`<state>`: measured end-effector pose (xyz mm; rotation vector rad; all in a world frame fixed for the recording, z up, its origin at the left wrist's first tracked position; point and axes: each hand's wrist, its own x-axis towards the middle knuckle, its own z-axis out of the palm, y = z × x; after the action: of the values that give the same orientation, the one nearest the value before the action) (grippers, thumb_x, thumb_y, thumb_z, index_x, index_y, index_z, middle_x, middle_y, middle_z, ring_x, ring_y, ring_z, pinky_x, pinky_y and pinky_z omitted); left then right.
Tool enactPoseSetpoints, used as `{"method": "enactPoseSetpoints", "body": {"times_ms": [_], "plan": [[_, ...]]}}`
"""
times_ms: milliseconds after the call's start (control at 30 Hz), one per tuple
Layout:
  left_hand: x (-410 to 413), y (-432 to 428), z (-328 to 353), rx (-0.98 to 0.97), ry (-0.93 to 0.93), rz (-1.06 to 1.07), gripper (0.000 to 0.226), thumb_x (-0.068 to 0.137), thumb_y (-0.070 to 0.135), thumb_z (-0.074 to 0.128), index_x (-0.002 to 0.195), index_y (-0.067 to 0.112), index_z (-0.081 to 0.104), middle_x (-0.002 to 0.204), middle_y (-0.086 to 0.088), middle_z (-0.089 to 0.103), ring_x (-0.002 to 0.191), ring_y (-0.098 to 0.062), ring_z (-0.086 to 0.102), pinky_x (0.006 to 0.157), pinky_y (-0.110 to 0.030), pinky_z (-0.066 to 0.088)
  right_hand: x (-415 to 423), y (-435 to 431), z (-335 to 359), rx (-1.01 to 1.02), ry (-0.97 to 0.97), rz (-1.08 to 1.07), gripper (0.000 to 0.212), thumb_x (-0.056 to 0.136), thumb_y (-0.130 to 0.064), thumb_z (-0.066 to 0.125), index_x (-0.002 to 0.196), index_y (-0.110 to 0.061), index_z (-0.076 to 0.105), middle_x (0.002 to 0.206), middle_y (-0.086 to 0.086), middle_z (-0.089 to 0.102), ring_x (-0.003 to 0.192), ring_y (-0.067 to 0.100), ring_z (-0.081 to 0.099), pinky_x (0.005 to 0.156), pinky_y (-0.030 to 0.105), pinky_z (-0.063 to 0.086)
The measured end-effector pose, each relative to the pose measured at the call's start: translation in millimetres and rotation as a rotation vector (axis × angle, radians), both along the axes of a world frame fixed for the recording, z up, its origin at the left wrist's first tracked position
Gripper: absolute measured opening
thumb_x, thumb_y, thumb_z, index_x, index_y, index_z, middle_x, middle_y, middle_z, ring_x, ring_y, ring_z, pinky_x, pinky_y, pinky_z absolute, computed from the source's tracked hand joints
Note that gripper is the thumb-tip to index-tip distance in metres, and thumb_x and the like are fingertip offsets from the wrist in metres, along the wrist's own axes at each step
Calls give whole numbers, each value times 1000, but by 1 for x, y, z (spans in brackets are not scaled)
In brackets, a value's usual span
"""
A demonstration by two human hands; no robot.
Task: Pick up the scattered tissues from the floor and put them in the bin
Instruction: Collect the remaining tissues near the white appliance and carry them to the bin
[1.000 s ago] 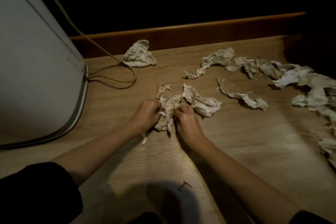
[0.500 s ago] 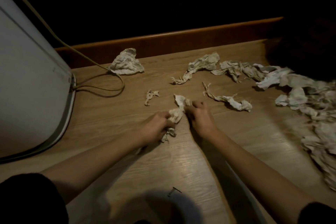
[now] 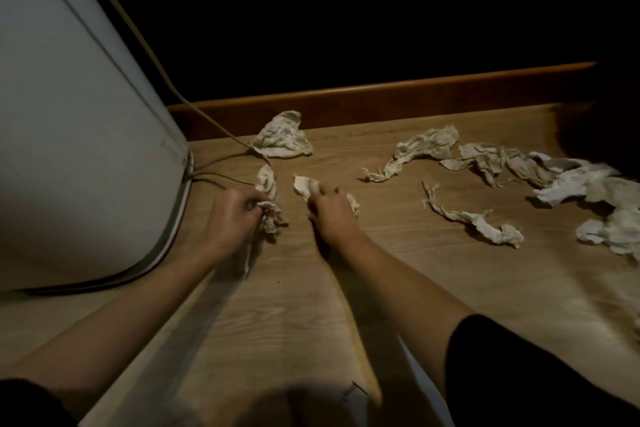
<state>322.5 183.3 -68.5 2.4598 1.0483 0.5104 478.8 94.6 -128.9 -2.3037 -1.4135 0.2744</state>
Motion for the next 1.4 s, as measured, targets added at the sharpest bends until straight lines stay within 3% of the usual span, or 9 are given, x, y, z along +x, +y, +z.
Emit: {"method": "enactPoseSetpoints", "body": {"times_ms": [100, 200, 400, 533, 667, 900, 1167, 1300, 1400], "plan": [[-9, -3, -13, -34, 32, 8, 26, 71, -6, 65, 90, 9, 73, 94, -11, 73, 88, -22, 64, 72, -20, 39, -25, -30, -12, 160, -50, 62, 30, 88, -8, 49, 118, -11, 58, 111, 17, 60, 102, 35, 47, 81, 44, 45], [1, -10, -21, -59, 35, -48, 27, 70, -7, 65, 90, 9, 74, 92, -11, 74, 87, -22, 65, 71, -20, 39, -20, -57, -9, 188, 12, 144, 19, 86, -8, 53, 101, -6, 66, 94, 17, 63, 91, 34, 49, 72, 43, 47], [85, -45, -5, -81, -28, -191, 25, 79, -2, 62, 97, 12, 72, 95, -6, 71, 83, -10, 57, 72, -21, 39, 66, -128, 27, 266, 29, -281, 21, 84, -3, 58, 103, -4, 68, 106, 16, 64, 101, 30, 53, 84, 35, 42], [174, -61, 17, 25, -115, -360, 26, 79, -3, 60, 97, 11, 70, 98, -7, 67, 89, -15, 57, 76, -23, 40, 131, -172, 30, 151, -56, -451, 19, 85, -8, 60, 102, -4, 67, 109, 18, 61, 104, 34, 50, 85, 37, 41], [261, -63, 19, 167, -98, -473, 27, 79, -3, 57, 100, 10, 69, 104, -12, 64, 98, -25, 56, 81, -30, 42, 138, -201, 4, -103, -69, -468, 29, 88, -29, 57, 116, -22, 58, 123, 4, 52, 112, 30, 44, 92, 46, 39], [333, -64, -30, 48, 270, -423, 32, 78, 15, 70, 108, 10, 61, 105, -13, 64, 96, -28, 59, 80, -38, 51, 139, -217, -19, 154, -11, -460, 14, 83, -9, 60, 93, -14, 68, 96, 9, 61, 92, 28, 51, 71, 32, 41], [317, -42, -48, 52, 116, -482, 19, 74, -4, 59, 89, 6, 67, 87, -16, 68, 84, -30, 61, 68, -33, 48, 214, -191, 25, 340, -36, -700, 21, 88, -5, 56, 106, -8, 67, 109, 13, 63, 104, 28, 52, 86, 36, 43], [287, -26, -37, 26, -16, -430, 33, 77, 1, 64, 108, 10, 67, 88, -10, 72, 75, -19, 63, 63, -25, 42, 264, -143, 25, 43, 124, -690, 41, 90, -31, 55, 128, -16, 50, 145, 14, 37, 132, 38, 28, 105, 50, 33], [264, -2, -32, 59, -22, -385, 28, 80, 4, 64, 107, 11, 66, 82, -8, 71, 66, -12, 58, 54, -21, 37, 255, -117, 8, -205, 108, -625, 56, 87, -47, 56, 134, -20, 43, 150, 10, 28, 136, 38, 21, 109, 52, 28]]}}
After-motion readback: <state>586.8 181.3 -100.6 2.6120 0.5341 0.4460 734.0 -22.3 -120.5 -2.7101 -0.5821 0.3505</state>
